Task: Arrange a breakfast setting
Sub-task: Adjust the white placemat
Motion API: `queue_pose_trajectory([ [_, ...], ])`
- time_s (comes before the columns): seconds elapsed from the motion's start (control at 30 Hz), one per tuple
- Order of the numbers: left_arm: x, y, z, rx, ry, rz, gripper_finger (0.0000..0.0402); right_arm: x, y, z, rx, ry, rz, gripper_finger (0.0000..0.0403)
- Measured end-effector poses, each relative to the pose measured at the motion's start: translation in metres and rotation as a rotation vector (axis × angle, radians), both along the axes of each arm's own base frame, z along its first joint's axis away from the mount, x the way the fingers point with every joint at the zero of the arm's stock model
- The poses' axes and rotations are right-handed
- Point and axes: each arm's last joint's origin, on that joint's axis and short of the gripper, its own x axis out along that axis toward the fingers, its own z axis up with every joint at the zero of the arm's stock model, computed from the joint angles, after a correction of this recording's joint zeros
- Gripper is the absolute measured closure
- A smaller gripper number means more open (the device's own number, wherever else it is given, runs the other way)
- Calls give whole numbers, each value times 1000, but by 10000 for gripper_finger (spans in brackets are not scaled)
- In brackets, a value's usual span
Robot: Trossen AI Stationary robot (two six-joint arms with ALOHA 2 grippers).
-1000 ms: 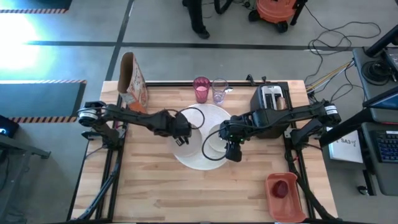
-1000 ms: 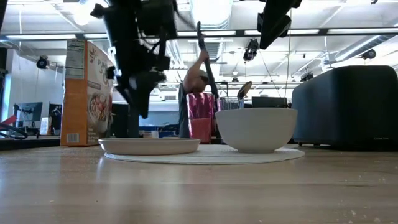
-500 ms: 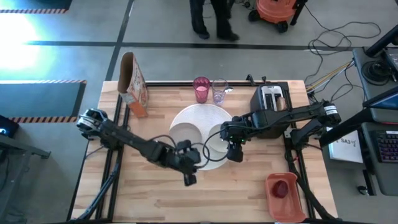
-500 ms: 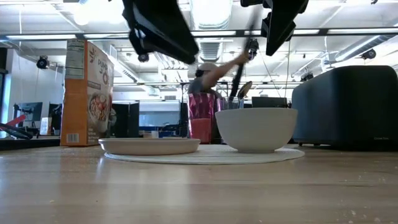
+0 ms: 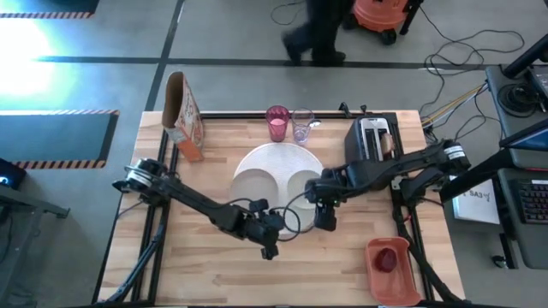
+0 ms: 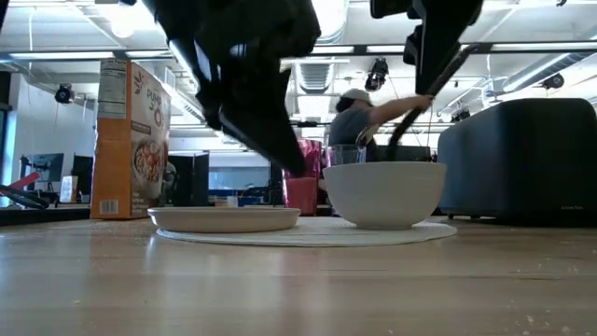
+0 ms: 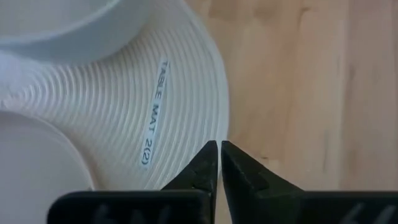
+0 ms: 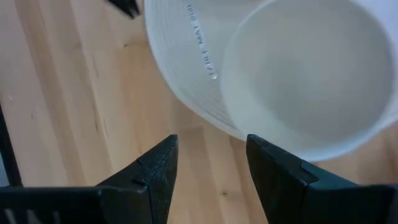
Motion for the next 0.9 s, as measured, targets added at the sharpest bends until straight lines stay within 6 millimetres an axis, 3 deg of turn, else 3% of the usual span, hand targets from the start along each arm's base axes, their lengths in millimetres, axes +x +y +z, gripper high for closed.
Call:
queue_pose_trajectory([
  [0.2,0,0,-18,3,41,22,401,1,16,-23,-54,-68,-4,223],
  [0.5,1,1,-32,25,61,56,401,4,42,-63,-89,-321,-45,241],
  [0.73,2,3,-31,66,43,86,402,-8,42,-95,-159,-389,-200,262],
  [0.9,1,3,-32,65,40,97,402,-15,39,-115,-105,-449,-275,273],
])
